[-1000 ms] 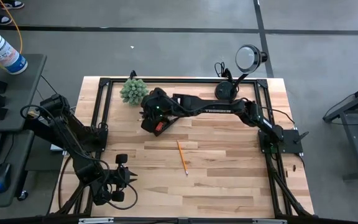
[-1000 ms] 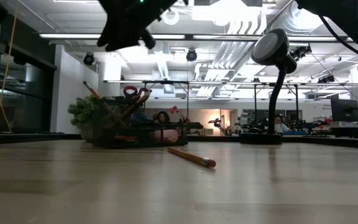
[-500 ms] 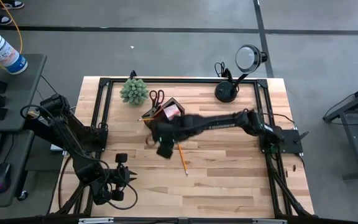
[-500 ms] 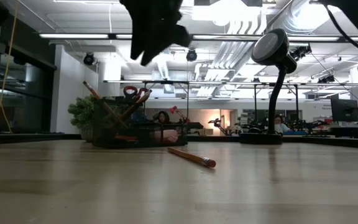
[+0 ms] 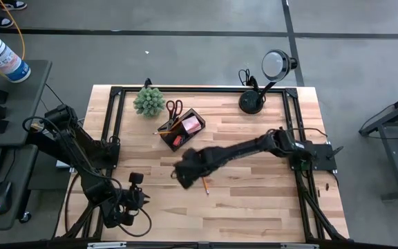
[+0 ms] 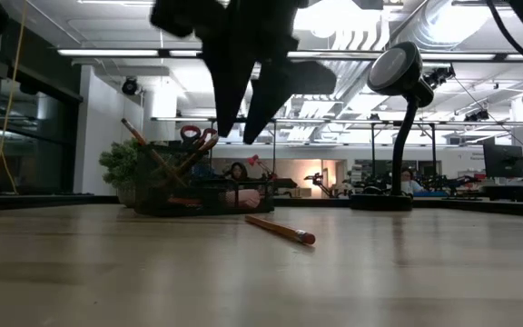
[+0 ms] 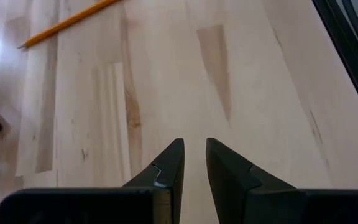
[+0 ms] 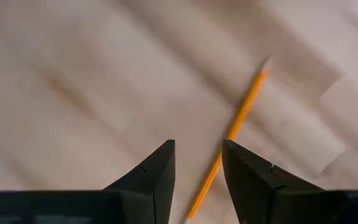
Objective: Pick and place office supplies into organizer
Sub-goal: Put the orange pencil into the black desk organizer
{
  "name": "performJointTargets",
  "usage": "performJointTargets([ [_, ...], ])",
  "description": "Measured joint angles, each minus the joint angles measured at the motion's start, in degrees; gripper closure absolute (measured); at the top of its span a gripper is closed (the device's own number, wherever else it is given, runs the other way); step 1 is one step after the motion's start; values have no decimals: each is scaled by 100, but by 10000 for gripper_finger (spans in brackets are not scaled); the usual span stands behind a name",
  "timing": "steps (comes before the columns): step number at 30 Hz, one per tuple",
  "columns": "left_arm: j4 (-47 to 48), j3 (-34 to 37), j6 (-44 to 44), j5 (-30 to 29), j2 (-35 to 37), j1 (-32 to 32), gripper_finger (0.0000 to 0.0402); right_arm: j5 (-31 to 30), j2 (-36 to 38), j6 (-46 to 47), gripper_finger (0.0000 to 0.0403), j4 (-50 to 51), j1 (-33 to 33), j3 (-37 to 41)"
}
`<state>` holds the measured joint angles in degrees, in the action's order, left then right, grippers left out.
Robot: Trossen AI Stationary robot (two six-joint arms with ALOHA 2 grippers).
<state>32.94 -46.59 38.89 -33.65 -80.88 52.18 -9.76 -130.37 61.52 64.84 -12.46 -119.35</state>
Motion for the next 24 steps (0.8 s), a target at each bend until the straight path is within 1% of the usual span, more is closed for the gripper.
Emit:
performJointTargets([
  [2,-2,0,-11,73,0,0,344,-53,0,202,277,-16,183,84],
  [4,-4,0,-10,126,0,0,344,30,0,383,277,-4,363,173],
  [8,-40,0,23,319,0,1,344,739,0,286,277,73,559,221],
  [11,-102,-2,33,481,0,11,344,1011,0,314,277,111,431,221],
  [14,-183,-2,33,528,0,75,344,1232,0,644,277,140,187,221],
  [19,-328,-2,22,406,0,125,344,1173,0,1591,277,134,-203,221],
  [24,-340,-2,-9,300,0,109,344,1094,-79,2202,277,176,-435,215],
])
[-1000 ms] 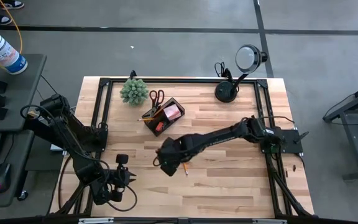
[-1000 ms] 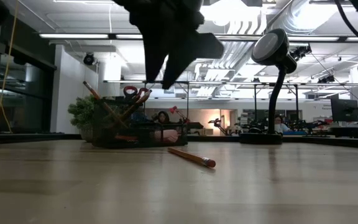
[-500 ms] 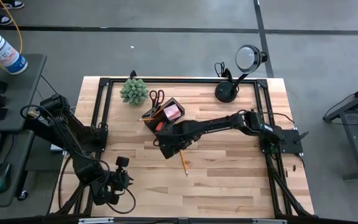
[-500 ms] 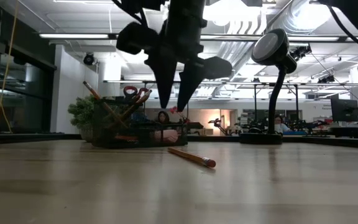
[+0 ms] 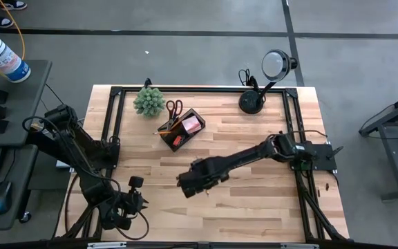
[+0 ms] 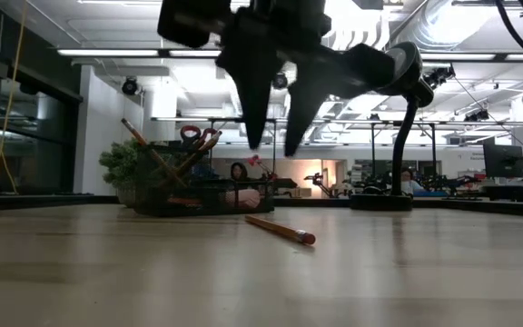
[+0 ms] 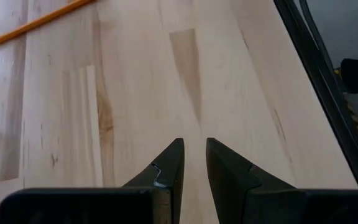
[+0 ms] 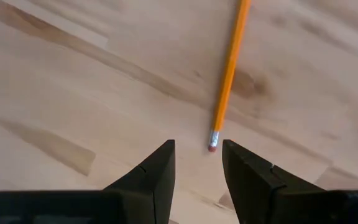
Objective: Pick and place office supplies into organizer
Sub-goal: Put the orange pencil into the black desk organizer
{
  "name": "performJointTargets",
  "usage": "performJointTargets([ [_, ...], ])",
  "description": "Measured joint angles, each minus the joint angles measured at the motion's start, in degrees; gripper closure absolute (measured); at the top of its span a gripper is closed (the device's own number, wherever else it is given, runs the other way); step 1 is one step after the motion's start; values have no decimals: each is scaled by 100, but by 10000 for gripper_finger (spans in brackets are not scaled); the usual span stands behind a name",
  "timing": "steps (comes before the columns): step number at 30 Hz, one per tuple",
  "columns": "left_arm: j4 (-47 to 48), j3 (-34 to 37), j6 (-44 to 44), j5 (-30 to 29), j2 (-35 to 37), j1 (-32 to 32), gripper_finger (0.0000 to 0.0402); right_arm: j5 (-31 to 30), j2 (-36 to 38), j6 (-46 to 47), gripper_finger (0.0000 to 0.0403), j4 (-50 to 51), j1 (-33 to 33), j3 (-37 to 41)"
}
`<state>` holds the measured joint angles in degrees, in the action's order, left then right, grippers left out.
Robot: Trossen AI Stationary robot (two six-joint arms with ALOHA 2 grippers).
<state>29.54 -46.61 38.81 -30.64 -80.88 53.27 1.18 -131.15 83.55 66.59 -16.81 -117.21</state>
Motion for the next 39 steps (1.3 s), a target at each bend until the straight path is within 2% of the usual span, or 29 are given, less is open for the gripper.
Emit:
performJointTargets([
  [6,2,-1,-92,-25,0,0,344,417,-352,392,277,-46,-116,4],
  [12,2,0,-98,-27,0,0,344,233,-396,652,279,246,-168,2],
  [17,7,-2,-123,-146,0,0,344,316,-435,622,306,438,-156,0],
  [24,26,0,-235,-198,0,0,344,362,-509,597,338,-54,-159,0],
  [35,47,-1,-265,-215,0,0,344,349,-512,501,336,239,-145,0],
  [39,48,0,-304,-237,0,3,344,523,-608,493,336,205,-135,2],
])
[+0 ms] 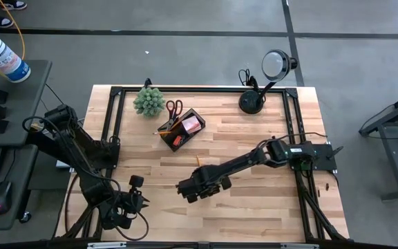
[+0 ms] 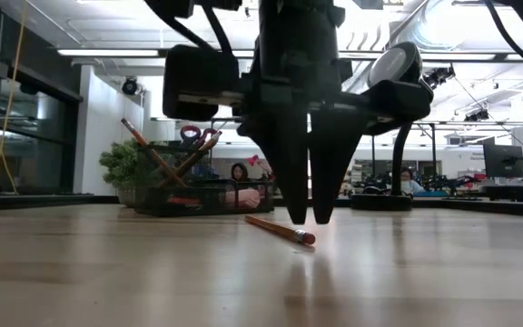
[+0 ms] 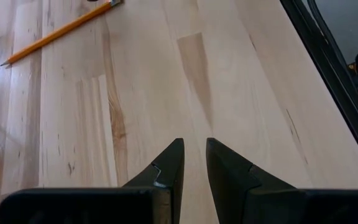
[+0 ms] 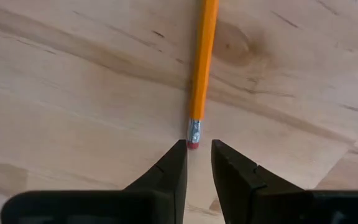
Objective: Pick and place office supplies into organizer
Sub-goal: Put the orange pencil into the black desk organizer
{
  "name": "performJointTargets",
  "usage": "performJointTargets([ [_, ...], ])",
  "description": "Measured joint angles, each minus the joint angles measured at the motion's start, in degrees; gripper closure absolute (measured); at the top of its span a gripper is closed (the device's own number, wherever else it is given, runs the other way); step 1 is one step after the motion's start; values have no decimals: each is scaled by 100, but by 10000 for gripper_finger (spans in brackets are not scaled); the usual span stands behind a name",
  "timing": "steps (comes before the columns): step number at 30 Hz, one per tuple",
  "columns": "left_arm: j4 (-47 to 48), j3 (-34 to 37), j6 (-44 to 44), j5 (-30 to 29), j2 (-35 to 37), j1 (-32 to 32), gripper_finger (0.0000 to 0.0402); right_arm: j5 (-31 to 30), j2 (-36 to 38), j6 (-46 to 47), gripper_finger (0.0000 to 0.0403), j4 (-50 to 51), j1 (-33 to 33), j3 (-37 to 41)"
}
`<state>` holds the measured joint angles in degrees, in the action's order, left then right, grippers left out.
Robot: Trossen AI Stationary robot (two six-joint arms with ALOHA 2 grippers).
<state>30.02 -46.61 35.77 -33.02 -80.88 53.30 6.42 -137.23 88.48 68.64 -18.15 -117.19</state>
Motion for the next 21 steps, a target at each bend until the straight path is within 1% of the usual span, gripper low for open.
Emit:
performJointTargets([
  [21,7,0,-59,-4,2,0,344,59,-85,-43,336,-59,53,0],
])
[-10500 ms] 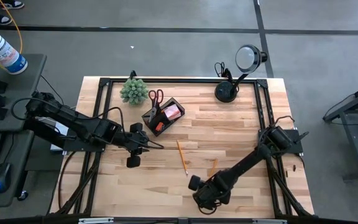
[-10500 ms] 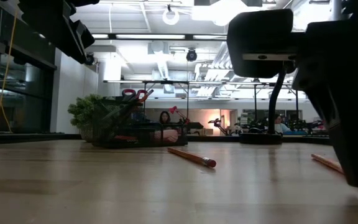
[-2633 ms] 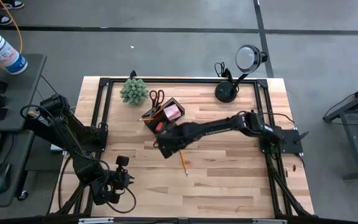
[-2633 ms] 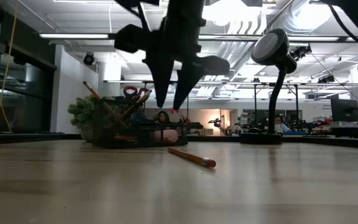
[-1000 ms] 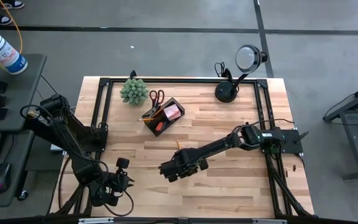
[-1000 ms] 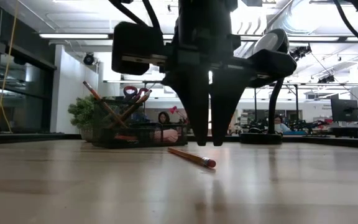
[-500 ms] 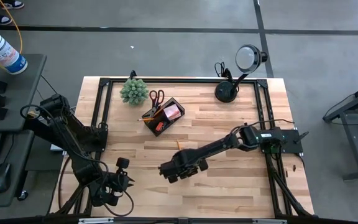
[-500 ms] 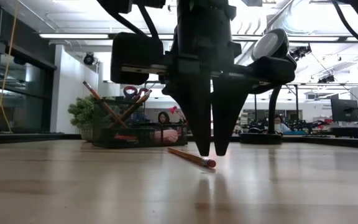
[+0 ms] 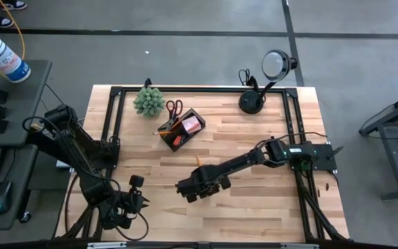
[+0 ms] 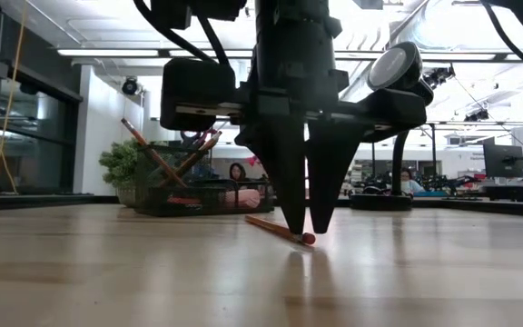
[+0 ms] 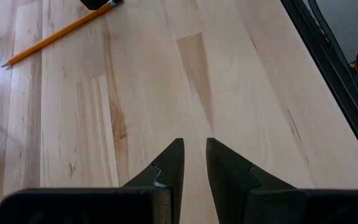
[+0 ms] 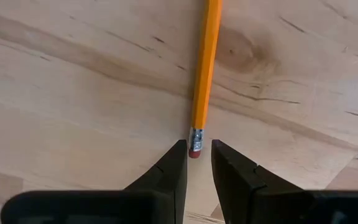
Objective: Pick and place office supplies into organizer
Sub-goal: Put the orange pencil into the black desk organizer
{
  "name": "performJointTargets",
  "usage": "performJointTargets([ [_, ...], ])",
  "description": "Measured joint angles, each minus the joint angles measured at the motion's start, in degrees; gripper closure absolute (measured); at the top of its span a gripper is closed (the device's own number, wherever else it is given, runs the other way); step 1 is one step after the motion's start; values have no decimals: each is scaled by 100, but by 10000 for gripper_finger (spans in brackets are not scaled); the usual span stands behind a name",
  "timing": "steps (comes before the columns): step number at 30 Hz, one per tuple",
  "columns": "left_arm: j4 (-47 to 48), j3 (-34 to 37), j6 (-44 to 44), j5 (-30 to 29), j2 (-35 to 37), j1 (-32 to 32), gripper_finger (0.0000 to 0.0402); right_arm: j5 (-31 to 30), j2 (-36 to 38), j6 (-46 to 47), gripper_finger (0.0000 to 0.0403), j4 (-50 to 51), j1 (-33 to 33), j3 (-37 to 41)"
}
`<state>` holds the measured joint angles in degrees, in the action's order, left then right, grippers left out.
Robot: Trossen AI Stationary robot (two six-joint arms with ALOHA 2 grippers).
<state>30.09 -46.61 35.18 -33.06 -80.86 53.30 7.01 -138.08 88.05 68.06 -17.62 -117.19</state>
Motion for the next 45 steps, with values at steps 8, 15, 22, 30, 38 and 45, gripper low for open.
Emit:
performJointTargets([
  [8,0,0,0,0,0,0,344,180,-57,-90,336,-27,-1,0],
  [15,-2,0,-31,-2,0,0,344,270,-131,-76,336,-158,4,-17],
  [22,0,0,-39,-4,0,0,344,300,-157,-218,368,-273,4,-17],
  [30,0,0,-42,-22,0,0,344,200,-162,-407,397,-291,-9,-13],
  [38,4,0,-42,-49,0,0,344,-356,-171,-411,400,-170,-198,-221],
  [45,2,0,-42,-72,-2,0,344,-719,-173,-349,402,-22,-422,-384],
])
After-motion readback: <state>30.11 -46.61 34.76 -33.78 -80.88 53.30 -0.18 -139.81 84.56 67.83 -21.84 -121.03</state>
